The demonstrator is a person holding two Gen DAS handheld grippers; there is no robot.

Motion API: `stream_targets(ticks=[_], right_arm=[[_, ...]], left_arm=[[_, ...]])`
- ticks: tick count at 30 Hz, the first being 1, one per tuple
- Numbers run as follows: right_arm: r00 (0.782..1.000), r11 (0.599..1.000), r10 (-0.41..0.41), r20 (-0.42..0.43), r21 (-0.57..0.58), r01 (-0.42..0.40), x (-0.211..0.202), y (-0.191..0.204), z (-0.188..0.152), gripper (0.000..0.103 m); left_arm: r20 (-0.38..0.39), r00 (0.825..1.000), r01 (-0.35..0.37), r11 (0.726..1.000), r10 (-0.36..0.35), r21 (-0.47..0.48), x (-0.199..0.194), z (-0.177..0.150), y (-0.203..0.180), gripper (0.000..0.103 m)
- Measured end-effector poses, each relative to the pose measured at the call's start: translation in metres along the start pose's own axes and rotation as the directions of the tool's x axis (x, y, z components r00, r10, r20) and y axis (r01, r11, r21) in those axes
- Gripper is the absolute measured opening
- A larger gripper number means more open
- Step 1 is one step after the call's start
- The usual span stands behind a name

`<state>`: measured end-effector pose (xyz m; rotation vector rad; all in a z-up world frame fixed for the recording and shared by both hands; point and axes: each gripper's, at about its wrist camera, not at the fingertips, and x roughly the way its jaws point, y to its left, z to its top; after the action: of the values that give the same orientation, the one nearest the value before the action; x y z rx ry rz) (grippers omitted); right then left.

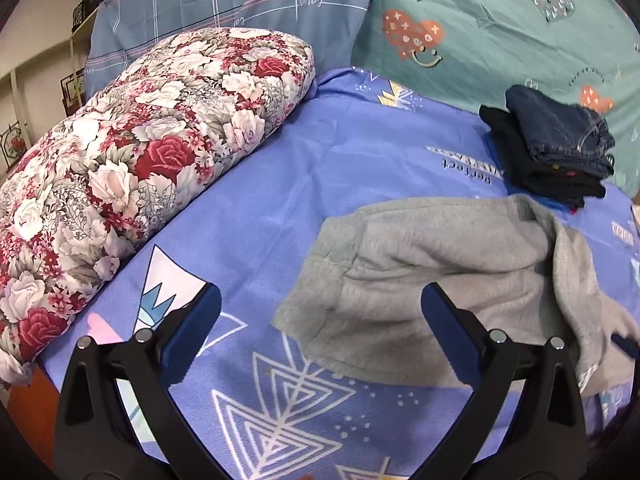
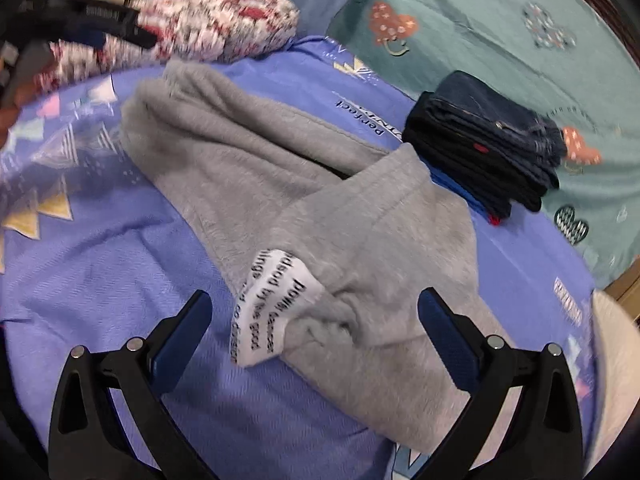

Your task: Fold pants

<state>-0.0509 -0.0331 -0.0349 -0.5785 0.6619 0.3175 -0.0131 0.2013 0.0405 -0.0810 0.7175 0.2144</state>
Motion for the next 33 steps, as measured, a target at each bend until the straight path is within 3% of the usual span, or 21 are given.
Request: stream_targets(ticks=[1,2,3,4,5,8,10,14,16,18,19,21,24,25,26,27,28,29,31,33], right_arm=[[0.999,0.998,-0.049,-0.016,-0.030,0.048,0.009,0.003,0.004,0.097],[0.996,0.996,-0.086,-0.031,-0.040,0.084,0.016,0.000,0.006,0.071],[0.997,0.999,-0.052,-0.057,-0.011,0.052,0.021,-0.010,0.007,0.058],[0.995,0.997,0.049,-0.083,0.064,-0.044,0.024,-0.028,0.008,0.048],[0.992,0.992,0.092,-0.091,0.101,-0.082,0.024,-0.045,0.006,0.041],[0.992,0.984,0.107,-0.062,0.153,-0.096,0.009,-0.096,-0.001,0.035],[0.994,0.965,0.092,-0.060,0.250,-0.075,0.000,-0.147,-0.010,0.034],[0.996,0.908,0.016,-0.091,0.419,0.024,-0.005,-0.232,-0.039,0.032],[0.993,0.869,-0.007,-0.116,0.492,0.063,-0.002,-0.264,-0.059,0.028],[0.990,0.834,-0.023,-0.139,0.544,0.096,0.001,-0.285,-0.078,0.014],[0.988,0.815,-0.037,-0.149,0.567,0.116,0.002,-0.295,-0.086,0.011],[0.988,0.773,-0.024,-0.150,0.624,0.114,0.005,-0.310,-0.105,0.011],[0.986,0.732,0.022,-0.162,0.675,0.095,0.015,-0.319,-0.125,0.014],[0.986,0.725,0.038,-0.165,0.683,0.086,0.017,-0.321,-0.126,0.027],[0.986,0.720,0.054,-0.158,0.690,0.071,0.018,-0.320,-0.127,0.051],[0.989,0.719,0.061,-0.137,0.693,0.052,0.016,-0.319,-0.127,0.061],[0.992,0.723,0.053,-0.111,0.689,0.038,0.012,-0.317,-0.124,0.080],[0.995,0.731,0.039,-0.093,0.681,0.035,0.009,-0.314,-0.120,0.091],[0.996,0.738,0.037,-0.075,0.675,0.023,0.009,-0.312,-0.116,0.099],[0.995,0.716,0.070,-0.073,0.698,0.001,0.020,-0.316,-0.117,0.099]], left_arm=[[-0.004,1.000,-0.008,1.000,0.008,0.017,0.002,-0.003,-0.001,0.101],[-0.006,1.000,-0.015,0.999,0.015,0.030,0.004,-0.004,0.000,0.101],[-0.010,1.000,-0.017,0.999,0.018,0.040,0.005,-0.005,0.001,0.101],[-0.011,1.000,-0.018,0.999,0.018,0.042,0.008,-0.004,0.004,0.101],[-0.011,1.000,-0.024,0.999,0.024,0.042,0.010,-0.002,0.008,0.101],[-0.011,0.999,-0.043,0.999,0.043,0.013,0.019,0.014,0.025,0.101],[-0.016,0.999,-0.032,0.999,0.032,-0.014,0.027,0.031,0.037,0.101],[-0.088,0.993,0.072,0.997,-0.074,-0.025,0.065,0.068,0.045,0.101],[-0.163,0.977,0.136,0.991,-0.137,-0.017,0.094,0.084,0.040,0.101],[-0.245,0.952,0.188,0.982,-0.182,0.004,0.125,0.093,0.030,0.101],[-0.292,0.931,0.227,0.974,-0.218,-0.003,0.142,0.096,0.026,0.101],[-0.366,0.891,0.273,0.961,-0.268,-0.039,0.169,0.098,0.019,0.101],[-0.477,0.808,0.343,0.934,-0.347,-0.098,0.197,0.087,0.003,0.101],[-0.500,0.789,0.360,0.928,-0.356,-0.094,0.199,0.083,-0.004,0.101],[-0.520,0.777,0.370,0.926,-0.355,-0.080,0.199,0.077,-0.012,0.101],[-0.536,0.767,0.376,0.924,-0.353,-0.071,0.199,0.073,-0.019,0.101],[-0.549,0.755,0.384,0.920,-0.359,-0.074,0.198,0.069,-0.023,0.101],[-0.559,0.742,0.391,0.916,-0.369,-0.086,0.199,0.066,-0.027,0.101],[-0.575,0.724,0.385,0.915,-0.381,-0.121,0.204,0.064,-0.029,0.101],[-0.574,0.710,0.384,0.908,-0.407,-0.169,0.211,0.067,-0.027,0.101]])
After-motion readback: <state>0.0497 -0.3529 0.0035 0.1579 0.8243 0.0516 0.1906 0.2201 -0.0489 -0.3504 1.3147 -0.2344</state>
